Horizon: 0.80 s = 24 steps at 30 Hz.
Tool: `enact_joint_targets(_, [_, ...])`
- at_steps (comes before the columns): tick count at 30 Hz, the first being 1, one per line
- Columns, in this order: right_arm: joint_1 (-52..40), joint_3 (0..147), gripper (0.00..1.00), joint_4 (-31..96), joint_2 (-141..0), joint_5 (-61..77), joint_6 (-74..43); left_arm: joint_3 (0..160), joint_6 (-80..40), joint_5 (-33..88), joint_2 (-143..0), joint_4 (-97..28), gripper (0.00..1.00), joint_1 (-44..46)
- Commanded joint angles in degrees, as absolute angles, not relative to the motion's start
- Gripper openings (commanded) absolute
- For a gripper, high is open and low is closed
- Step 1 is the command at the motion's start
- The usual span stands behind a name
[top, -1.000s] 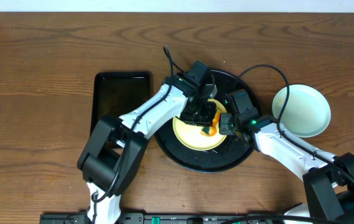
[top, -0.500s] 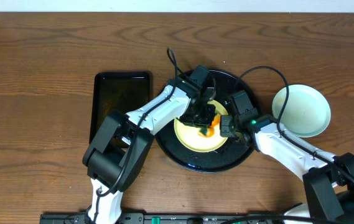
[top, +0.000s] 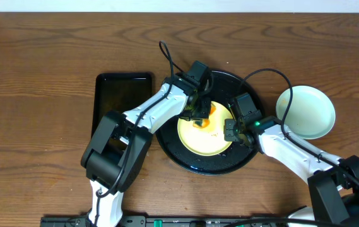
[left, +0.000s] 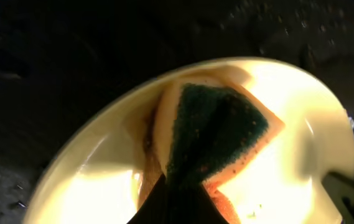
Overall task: Clean dirty plates on tray and stack at the side
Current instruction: 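Scrub the yellow plate with the sponge while right gripper holds it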
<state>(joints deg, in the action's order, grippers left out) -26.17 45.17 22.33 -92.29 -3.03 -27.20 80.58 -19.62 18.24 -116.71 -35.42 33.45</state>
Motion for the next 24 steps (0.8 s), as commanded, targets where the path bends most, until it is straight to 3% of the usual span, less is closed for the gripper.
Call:
enact_joint_targets(1, [-26.92,44.86,0.01,23.18,-92.05,-4.49,-27.44,80.09,-16.49,23.64,-114.02,-37.28,0.07,35.16])
enact_joint_targets(13, [-26.92,44.86,0.01,23.2,-92.05,-4.49,-27.44,79.92,-20.95,23.33,-113.12,-38.37,0.08,42.11])
enact_joint_targets(24, [-26.92,44.86,0.01,23.24,-92.05,-4.47,-27.53,79.92,-21.74,23.31,-117.73,-37.23,0.08,42.57])
